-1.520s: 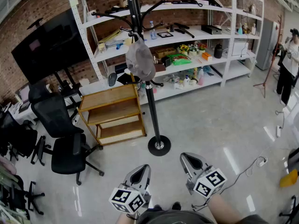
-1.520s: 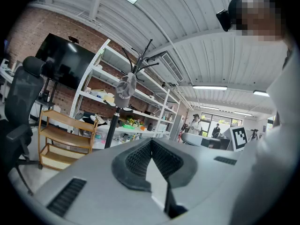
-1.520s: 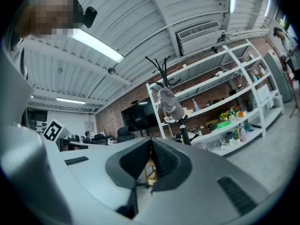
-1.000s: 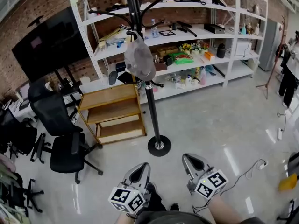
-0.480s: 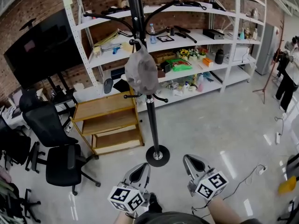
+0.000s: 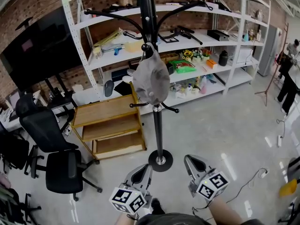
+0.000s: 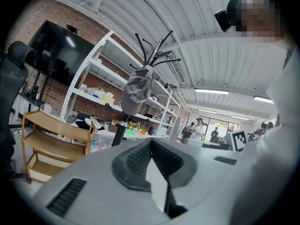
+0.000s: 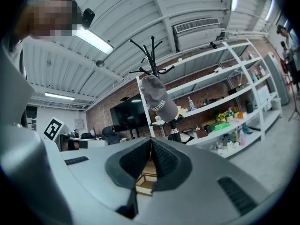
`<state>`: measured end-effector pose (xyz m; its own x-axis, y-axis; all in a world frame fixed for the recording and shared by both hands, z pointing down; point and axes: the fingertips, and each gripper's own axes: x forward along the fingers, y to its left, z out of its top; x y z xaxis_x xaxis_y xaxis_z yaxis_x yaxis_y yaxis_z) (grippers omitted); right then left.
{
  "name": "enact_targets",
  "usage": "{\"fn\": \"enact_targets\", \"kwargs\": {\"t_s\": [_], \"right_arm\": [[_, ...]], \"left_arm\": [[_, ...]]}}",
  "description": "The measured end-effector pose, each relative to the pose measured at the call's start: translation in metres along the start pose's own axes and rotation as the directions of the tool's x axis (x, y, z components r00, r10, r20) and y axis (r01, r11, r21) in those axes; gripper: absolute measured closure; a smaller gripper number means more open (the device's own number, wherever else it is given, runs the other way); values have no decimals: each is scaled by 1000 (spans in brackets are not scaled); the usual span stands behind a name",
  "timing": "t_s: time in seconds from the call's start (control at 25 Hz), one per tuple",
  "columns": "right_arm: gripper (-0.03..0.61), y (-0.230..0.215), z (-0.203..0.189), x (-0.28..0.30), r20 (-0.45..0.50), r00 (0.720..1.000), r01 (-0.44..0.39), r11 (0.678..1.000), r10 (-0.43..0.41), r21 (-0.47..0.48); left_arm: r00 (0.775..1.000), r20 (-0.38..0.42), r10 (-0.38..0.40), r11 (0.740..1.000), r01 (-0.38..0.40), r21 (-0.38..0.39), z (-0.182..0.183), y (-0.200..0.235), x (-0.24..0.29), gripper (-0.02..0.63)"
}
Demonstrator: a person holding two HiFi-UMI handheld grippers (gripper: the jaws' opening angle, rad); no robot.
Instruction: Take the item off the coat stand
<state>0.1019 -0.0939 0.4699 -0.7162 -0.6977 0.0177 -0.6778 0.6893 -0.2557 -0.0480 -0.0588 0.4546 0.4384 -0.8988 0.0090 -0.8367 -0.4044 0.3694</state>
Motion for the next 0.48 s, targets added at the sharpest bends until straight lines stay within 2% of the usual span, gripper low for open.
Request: {"fn": "enact_targets", "kwargs": {"t_s": [0.24, 0.48], "right_arm": [[571, 9, 3, 36, -20, 1000, -7, 1000, 6, -19], [571, 14, 1, 68, -32, 999, 6, 999, -7, -40]], "left_arm": [[1000, 7, -2, 999, 2, -38, 15, 31, 7, 606], [1000, 6, -27, 999, 27, -40, 22, 60, 17, 606]]}}
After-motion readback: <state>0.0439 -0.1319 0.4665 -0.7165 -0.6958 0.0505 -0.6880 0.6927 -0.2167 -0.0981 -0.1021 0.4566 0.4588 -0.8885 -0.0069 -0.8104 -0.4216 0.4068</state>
